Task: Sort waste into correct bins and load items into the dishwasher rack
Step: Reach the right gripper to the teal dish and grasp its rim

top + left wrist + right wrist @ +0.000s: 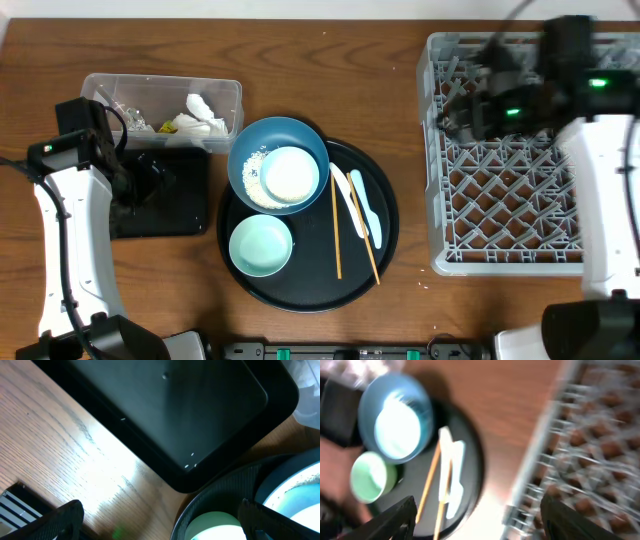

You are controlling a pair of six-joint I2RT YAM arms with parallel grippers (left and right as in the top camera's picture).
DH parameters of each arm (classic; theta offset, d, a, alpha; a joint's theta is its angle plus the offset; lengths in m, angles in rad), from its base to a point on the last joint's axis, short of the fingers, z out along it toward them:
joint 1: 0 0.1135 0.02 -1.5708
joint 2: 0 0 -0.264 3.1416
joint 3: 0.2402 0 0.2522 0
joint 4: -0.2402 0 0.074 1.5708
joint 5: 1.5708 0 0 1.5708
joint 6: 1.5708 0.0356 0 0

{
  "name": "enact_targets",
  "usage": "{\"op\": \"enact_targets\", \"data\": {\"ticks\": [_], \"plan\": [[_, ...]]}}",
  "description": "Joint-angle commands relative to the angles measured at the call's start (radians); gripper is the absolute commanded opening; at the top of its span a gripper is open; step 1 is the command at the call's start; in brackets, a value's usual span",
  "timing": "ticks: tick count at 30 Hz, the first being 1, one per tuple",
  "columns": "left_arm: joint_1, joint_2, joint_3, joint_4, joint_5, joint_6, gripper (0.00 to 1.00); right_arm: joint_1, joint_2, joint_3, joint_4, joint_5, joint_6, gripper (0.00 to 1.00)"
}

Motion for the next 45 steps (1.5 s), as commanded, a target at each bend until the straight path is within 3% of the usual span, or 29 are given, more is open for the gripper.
{"op": "enact_targets", "data": {"ticks": [1, 12, 17, 31, 33, 35, 40, 43, 45], "plan": [[0.002, -0.002, -0.009, -0.003, -0.008, 0.010, 1.00, 0.124, 0.008, -0.037, 0.000, -0.015, 0.047, 0.74], [0.002, -0.002, -0.009, -0.003, -0.008, 0.010, 1.00, 0.512, 0.072, -0.225, 0.203, 0.072, 0.261, 0.73], [0.002, -0.002, -0.009, -0.003, -0.008, 0.010, 1.00, 0.652, 0.128, -0.292, 0.326, 0.110, 0.367, 0.68], [0.002, -0.002, -0.009, -0.003, -0.008, 0.010, 1.00, 0.866, 0.333, -0.304, 0.451, 0.275, 0.576, 0.56], [0.002, -0.002, -0.009, -0.003, -0.008, 0.010, 1.00, 0.872, 0.352, -0.304, 0.471, 0.288, 0.592, 0.49], [0.002, -0.002, -0.009, -0.003, -0.008, 0.010, 1.00, 0.875, 0.365, -0.304, 0.487, 0.288, 0.603, 0.34], [0.002, -0.002, -0.009, -0.003, -0.008, 0.010, 1.00, 0.876, 0.368, -0.304, 0.498, 0.288, 0.607, 0.12], [0.002, -0.002, -0.009, -0.003, -0.008, 0.010, 1.00, 0.876, 0.368, -0.304, 0.495, 0.288, 0.607, 0.02], [0.002, -0.002, -0.009, -0.003, -0.008, 0.010, 1.00, 0.877, 0.368, -0.304, 0.489, 0.288, 0.607, 0.01]]}}
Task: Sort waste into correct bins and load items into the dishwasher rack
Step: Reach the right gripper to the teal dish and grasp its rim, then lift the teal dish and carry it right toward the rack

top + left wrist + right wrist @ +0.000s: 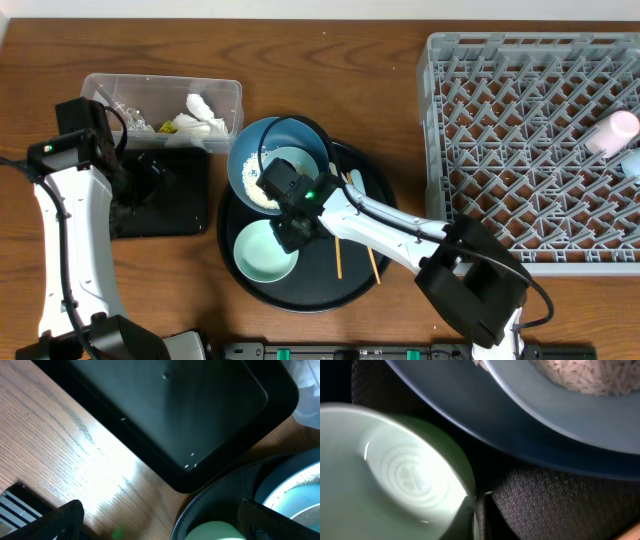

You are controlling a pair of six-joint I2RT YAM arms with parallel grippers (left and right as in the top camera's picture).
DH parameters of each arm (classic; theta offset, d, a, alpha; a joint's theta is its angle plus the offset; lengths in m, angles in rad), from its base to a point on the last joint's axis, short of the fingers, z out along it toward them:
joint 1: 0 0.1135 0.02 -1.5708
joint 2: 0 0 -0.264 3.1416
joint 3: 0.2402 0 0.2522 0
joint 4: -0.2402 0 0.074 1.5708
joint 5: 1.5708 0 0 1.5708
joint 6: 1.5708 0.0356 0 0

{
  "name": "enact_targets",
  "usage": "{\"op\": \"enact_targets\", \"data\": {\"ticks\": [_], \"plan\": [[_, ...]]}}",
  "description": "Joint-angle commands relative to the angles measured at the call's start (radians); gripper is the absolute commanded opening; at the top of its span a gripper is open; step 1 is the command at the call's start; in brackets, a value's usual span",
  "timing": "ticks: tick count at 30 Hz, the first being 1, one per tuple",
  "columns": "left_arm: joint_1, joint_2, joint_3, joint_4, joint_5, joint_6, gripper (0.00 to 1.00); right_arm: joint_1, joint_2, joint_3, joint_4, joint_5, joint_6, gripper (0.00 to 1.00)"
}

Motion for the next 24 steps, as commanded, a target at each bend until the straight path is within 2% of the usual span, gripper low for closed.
{"op": "enact_targets", "data": {"ticks": [1, 8, 15, 18, 24], "plan": [[0.002, -0.002, -0.009, -0.003, -0.008, 0.010, 1.00, 0.013, 0.004, -0.005, -0.011, 0.013, 0.008, 0.01], [0.002, -0.002, -0.009, -0.003, -0.008, 0.010, 1.00, -0.024, -0.061, 0.003, -0.077, 0.014, -0.051, 0.01], [0.002, -0.002, -0.009, -0.002, -0.008, 0.010, 1.00, -0.136, -0.288, 0.011, -0.141, 0.097, -0.182, 0.01], [0.002, -0.002, -0.009, 0.001, -0.008, 0.010, 1.00, -0.197, -0.386, 0.011, -0.140, 0.219, -0.222, 0.01], [0.002, -0.002, -0.009, 0.002, -0.008, 0.010, 1.00, -0.372, -0.505, 0.011, -0.097, 0.608, -0.345, 0.01]]}}
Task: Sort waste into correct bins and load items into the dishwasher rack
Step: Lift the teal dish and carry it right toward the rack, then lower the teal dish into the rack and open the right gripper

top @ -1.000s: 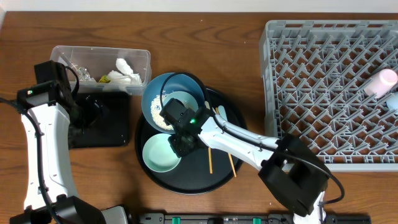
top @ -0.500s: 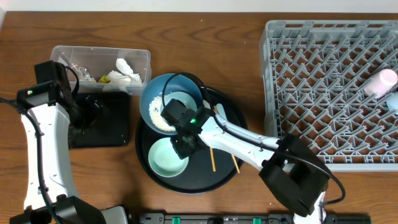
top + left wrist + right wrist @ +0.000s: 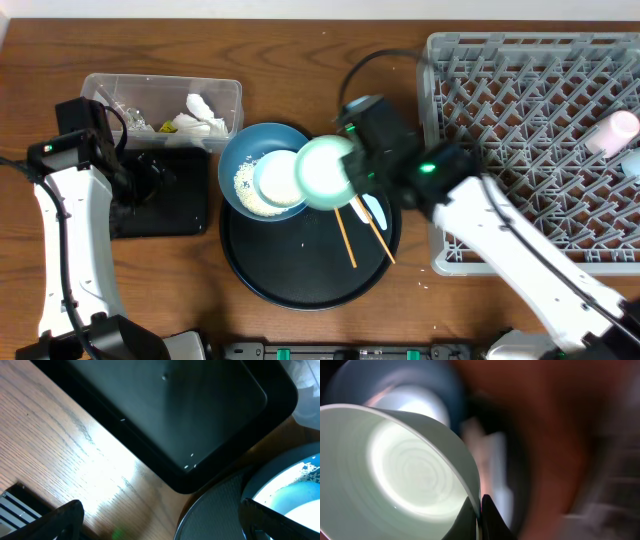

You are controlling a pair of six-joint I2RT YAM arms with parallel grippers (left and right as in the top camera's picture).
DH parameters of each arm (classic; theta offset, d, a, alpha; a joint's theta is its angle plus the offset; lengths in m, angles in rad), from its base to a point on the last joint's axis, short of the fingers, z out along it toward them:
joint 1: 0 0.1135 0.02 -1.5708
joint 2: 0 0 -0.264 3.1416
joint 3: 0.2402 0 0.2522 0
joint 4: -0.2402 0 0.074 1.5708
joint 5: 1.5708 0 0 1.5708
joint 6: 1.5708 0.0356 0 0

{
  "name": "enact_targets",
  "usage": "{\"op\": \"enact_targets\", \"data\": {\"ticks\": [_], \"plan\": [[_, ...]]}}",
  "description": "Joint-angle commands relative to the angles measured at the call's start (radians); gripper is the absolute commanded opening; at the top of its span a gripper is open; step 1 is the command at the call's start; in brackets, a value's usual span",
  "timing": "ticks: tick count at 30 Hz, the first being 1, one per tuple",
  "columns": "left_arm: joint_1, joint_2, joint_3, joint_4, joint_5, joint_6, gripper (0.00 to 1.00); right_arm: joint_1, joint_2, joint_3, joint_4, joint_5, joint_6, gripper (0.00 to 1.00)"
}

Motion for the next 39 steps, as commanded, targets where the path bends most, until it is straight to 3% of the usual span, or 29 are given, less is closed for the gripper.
{"op": "enact_targets", "data": {"ticks": [1, 13, 18, 33, 39], "plan": [[0.002, -0.002, -0.009, -0.002, -0.008, 0.010, 1.00, -0.113, -0.029, 0.008, 0.038, 0.292, -0.120, 0.01], [0.002, -0.002, -0.009, -0.002, -0.008, 0.010, 1.00, -0.660, 0.010, 0.008, 0.561, 0.331, -0.408, 0.01], [0.002, -0.002, -0.009, -0.002, -0.008, 0.010, 1.00, -0.801, 0.076, 0.008, 0.705, 0.348, -0.555, 0.01], [0.002, -0.002, -0.009, -0.002, -0.008, 0.010, 1.00, -0.940, 0.409, 0.008, 1.223, 0.602, -1.011, 0.01], [0.002, -0.002, -0.009, -0.003, -0.008, 0.010, 1.00, -0.937, 0.517, 0.008, 1.292, 0.619, -1.051, 0.01]]}}
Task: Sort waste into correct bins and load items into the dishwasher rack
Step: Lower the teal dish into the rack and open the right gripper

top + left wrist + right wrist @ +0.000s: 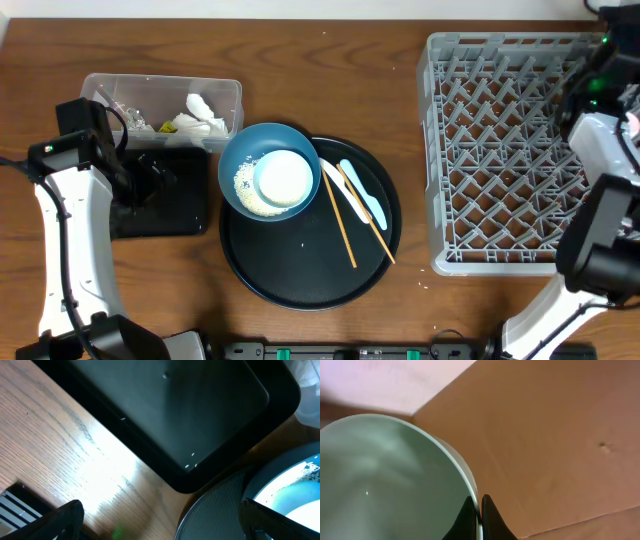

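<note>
My right gripper [480,510] is shut on the rim of a pale green bowl [395,485], one finger inside and one outside. Overhead, the right arm [598,95] is at the far right edge of the grey dishwasher rack [500,150]; the bowl itself is hidden there. A blue bowl [240,165] with rice and a white dish [285,178] inside sits on the round black tray [300,260], beside chopsticks [342,225] and a light blue spoon [362,197]. My left gripper [160,525] hangs open, holding nothing, over the table between the black bin [165,415] and the tray.
A clear bin [160,105] with paper and wrappers stands at the back left, with the black bin [165,195] just in front of it. The rack fills the right side of the table.
My right gripper, still shut on the green bowl, was over the tray's right side by the blue bowl and is now at the rack's far right edge. The left arm has not moved.
First my right gripper was open over the rack's back and the green bowl sat on the tray. Then it gripped the bowl's rim on the tray. Then the bowl was held off the tray and the blue bowl sat slightly further left; now the green bowl is at the rack's far right.
</note>
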You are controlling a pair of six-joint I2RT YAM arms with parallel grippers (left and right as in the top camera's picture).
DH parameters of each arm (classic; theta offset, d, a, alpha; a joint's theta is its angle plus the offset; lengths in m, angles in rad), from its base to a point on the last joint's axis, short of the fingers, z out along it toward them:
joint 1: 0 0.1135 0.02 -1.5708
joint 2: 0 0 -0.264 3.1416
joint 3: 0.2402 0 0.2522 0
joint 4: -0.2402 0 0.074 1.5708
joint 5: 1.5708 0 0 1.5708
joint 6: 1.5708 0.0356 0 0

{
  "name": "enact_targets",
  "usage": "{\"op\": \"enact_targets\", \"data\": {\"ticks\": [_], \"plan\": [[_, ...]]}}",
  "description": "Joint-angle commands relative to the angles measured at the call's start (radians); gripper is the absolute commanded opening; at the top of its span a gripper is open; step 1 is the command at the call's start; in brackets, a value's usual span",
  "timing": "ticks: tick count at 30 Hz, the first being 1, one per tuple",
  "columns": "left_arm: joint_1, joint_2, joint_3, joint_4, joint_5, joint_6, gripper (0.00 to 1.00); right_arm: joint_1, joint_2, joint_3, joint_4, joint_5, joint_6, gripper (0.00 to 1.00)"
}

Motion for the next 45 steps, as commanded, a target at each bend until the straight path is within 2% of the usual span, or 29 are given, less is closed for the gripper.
{"op": "enact_targets", "data": {"ticks": [1, 14, 29, 34, 38, 40, 43, 45], "plan": [[0.002, -0.002, -0.004, -0.003, -0.008, 0.010, 1.00, -0.005, 0.047, 0.007, 0.010, 0.039, -0.056, 0.01], [0.002, -0.002, -0.004, -0.001, -0.008, 0.009, 1.00, 0.074, 0.090, 0.007, -0.028, 0.036, -0.010, 0.01], [0.002, -0.002, -0.004, -0.001, -0.008, 0.010, 1.00, 0.167, 0.090, 0.007, -0.241, 0.016, 0.134, 0.01], [0.002, -0.002, -0.004, 0.003, -0.008, 0.009, 1.00, 0.206, 0.090, 0.007, -0.332, 0.039, 0.171, 0.06], [0.002, -0.002, -0.004, 0.005, -0.008, 0.010, 1.00, 0.248, 0.084, 0.007, -0.401, 0.114, 0.297, 0.07], [0.002, -0.002, -0.004, 0.005, -0.008, 0.010, 1.00, 0.270, 0.069, 0.007, -0.458, 0.112, 0.358, 0.12], [0.002, -0.002, -0.004, 0.005, -0.008, 0.010, 1.00, 0.296, 0.039, 0.007, -0.536, 0.094, 0.458, 0.32], [0.002, -0.002, -0.004, 0.005, -0.008, 0.010, 1.00, 0.306, 0.010, 0.007, -0.592, 0.042, 0.498, 0.51]]}}
